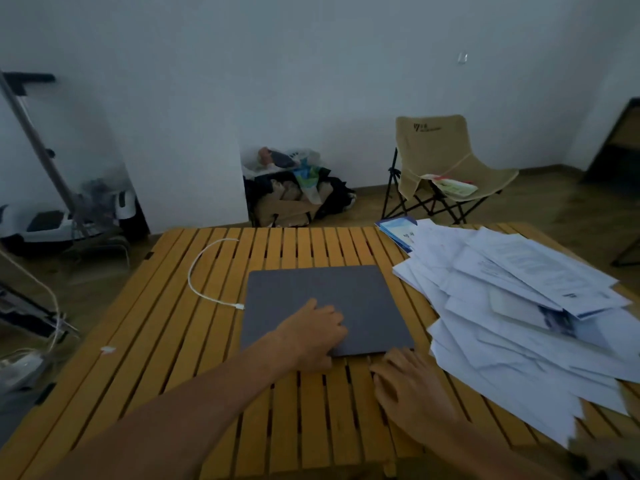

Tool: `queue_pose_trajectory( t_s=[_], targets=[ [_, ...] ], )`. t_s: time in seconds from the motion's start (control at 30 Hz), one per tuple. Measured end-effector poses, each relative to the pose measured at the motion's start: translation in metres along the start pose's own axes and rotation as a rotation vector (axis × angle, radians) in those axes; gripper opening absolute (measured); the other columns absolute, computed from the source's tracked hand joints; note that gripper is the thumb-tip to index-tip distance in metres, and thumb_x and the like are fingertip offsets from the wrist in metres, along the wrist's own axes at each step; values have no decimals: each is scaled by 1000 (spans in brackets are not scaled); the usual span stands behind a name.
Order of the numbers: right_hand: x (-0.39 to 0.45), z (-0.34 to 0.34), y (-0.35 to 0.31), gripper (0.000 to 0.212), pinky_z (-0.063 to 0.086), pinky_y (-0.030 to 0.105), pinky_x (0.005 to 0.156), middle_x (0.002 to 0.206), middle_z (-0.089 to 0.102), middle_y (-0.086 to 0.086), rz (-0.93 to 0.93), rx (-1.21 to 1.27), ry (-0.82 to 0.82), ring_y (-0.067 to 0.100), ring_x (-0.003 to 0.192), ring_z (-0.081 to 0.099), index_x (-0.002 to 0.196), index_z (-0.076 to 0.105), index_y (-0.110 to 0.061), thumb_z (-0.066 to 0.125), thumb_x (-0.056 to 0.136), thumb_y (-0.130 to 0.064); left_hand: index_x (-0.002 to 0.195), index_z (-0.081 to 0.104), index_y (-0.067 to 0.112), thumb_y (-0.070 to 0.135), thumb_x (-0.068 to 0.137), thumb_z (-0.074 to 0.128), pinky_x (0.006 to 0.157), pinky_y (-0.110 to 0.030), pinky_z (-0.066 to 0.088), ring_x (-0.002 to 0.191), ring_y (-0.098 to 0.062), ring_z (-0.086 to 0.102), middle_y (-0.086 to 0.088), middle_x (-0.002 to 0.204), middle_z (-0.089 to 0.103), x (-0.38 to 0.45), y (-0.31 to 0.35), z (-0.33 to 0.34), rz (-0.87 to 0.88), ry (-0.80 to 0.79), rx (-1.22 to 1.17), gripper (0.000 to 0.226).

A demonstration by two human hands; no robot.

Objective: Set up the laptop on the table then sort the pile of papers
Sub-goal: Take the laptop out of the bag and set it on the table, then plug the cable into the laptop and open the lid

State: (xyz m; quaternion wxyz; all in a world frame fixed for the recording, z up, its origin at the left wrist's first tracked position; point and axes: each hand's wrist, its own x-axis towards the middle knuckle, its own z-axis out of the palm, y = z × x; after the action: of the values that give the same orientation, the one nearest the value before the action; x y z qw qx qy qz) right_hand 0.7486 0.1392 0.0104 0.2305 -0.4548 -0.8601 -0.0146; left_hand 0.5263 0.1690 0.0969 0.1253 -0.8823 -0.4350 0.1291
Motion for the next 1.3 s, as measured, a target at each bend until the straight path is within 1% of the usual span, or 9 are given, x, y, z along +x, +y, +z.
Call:
queue_pose_trajectory(
  t_s=[0.17, 0.33, 0.53, 0.6, 0.67, 0.83, 0.97, 1.13, 1.3],
  targets=[
    [-8, -4, -2, 29, 46, 14, 88, 105, 66, -15, 17, 34, -4, 1, 96, 61, 98, 73, -30, 47, 89, -37, 98, 57, 15, 27, 86, 51, 88, -39, 38, 94, -24, 53, -4, 99, 56, -5, 4, -7, 70, 59, 59, 18],
    [-5, -9, -6, 43, 41, 24, 102, 125, 67, -12, 128, -39, -82, 8, 118, 62, 120, 70, -29, 46, 88, -44, 107, 54, 17, 29, 86, 56, 88, -40, 43, 93, -23, 56, -5, 103, 58, -8, -1, -12, 141, 140, 97, 25],
    [6, -8, -1, 41, 54, 19, 85, 107, 75, -13, 139, -53, -87, 3, 99, 70, 106, 77, -28, 50, 81, -47, 92, 54, 21, 30, 83, 56, 71, -32, 46, 73, -16, 54, 2, 85, 58, -13, -54, -40, 183, 455, 84, 13],
    [16, -10, -2, 31, 55, 14, 64, 86, 74, -16, 149, -37, -80, -1, 76, 69, 90, 76, -30, 50, 81, -45, 87, 60, 20, 27, 86, 51, 68, -33, 45, 72, -17, 55, 2, 83, 60, -6, -89, -58, 95, 628, 24, 12],
    [30, -12, -5, 22, 33, 9, 45, 63, 62, -15, 141, -73, -76, -1, 54, 52, 73, 68, -31, 50, 83, -41, 86, 65, 18, 29, 92, 50, 70, -35, 45, 74, -19, 57, 1, 84, 62, 7, -124, -72, -88, 748, -53, 20],
    [59, -4, -2, 23, 8, 8, 43, 58, 52, -17, 94, -133, 44, -3, 53, 35, 61, 58, -31, 49, 81, -38, 85, 65, 9, 17, 94, 58, 72, -37, 43, 81, -26, 56, -7, 87, 60, 65, -173, -71, -445, 846, -182, 14],
    [55, 14, 10, 24, 33, 10, 48, 64, 56, -12, 23, -97, 120, 2, 57, 55, 55, 60, -26, 49, 75, -33, 83, 65, 6, 6, 93, 57, 69, -28, 39, 86, -26, 55, -9, 88, 61, 104, -199, -60, -619, 874, -298, 13],
    [59, 26, 15, 25, 36, 9, 46, 60, 57, -8, 17, -80, 215, 6, 51, 56, 52, 62, -24, 46, 71, -30, 87, 68, 3, 3, 94, 54, 76, -32, 44, 92, -29, 58, -13, 94, 62, 128, -210, -39, -711, 887, -292, 15],
    [67, 28, 13, 26, 39, 10, 45, 63, 56, -8, 31, -28, 105, 5, 53, 56, 50, 59, -23, 46, 71, -33, 92, 71, 5, -3, 90, 49, 77, -40, 47, 90, -29, 55, -13, 94, 64, 131, -227, -21, -675, 811, -280, 24]
  ],
)
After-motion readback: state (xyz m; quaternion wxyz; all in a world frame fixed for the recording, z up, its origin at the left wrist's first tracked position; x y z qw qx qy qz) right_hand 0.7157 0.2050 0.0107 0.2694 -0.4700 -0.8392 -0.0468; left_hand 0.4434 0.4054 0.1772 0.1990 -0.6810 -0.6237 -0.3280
